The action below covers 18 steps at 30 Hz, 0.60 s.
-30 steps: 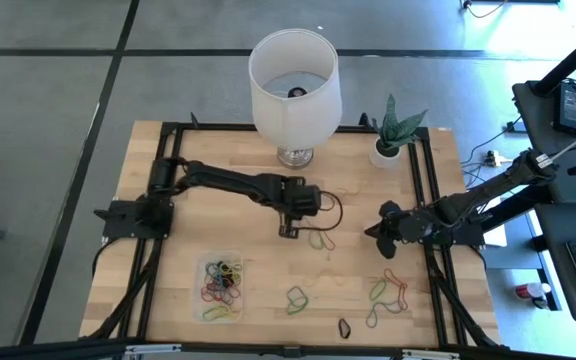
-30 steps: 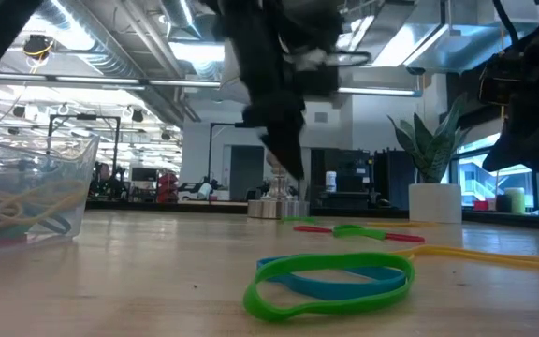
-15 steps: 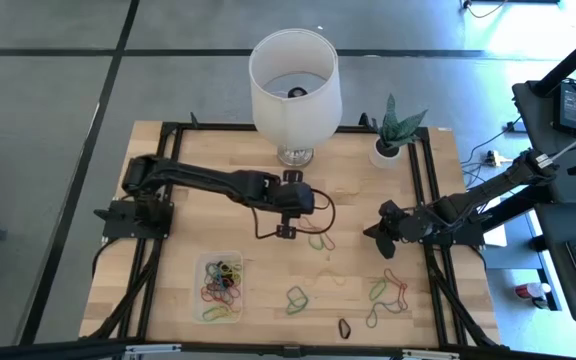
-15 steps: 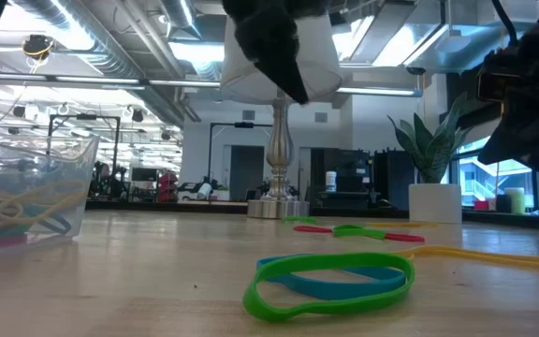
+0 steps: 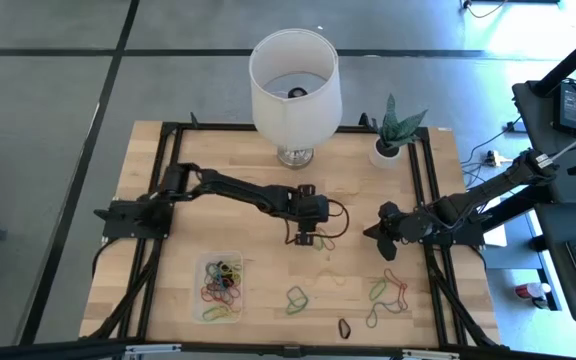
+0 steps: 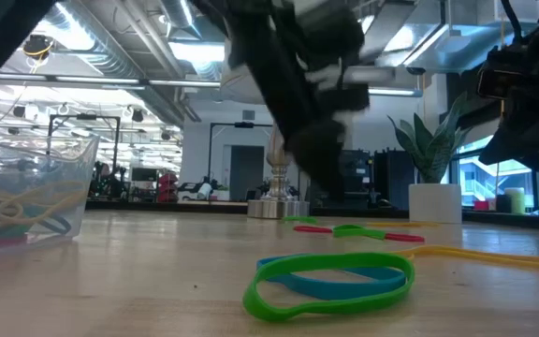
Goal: Pick and place rubber bands into bin
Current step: Put the red rubber band into the transparent bin
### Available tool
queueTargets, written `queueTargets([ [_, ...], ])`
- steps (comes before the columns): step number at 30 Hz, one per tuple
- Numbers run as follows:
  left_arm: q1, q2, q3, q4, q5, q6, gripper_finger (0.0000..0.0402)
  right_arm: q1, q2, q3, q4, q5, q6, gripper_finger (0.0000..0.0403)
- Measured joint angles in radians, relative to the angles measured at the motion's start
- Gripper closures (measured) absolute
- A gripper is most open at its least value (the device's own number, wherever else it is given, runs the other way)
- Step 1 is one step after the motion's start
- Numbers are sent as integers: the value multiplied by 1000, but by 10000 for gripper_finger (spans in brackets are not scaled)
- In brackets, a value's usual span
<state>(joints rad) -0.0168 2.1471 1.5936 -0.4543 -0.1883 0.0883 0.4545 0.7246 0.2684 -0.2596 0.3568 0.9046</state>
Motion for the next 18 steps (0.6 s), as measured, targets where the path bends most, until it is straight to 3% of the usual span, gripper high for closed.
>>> queueTargets([
  [4,7,69,0,14,18,-37,236,0,0,0,-5,-15,-44,393],
  [8,13,108,7,17,104,-89,242,0,0,0,-7,-41,-95,393],
  [12,3,130,10,10,128,-171,286,1,0,0,-7,-46,-152,393],
  [18,-42,129,10,0,78,-211,389,1,0,0,-7,-46,-224,393],
])
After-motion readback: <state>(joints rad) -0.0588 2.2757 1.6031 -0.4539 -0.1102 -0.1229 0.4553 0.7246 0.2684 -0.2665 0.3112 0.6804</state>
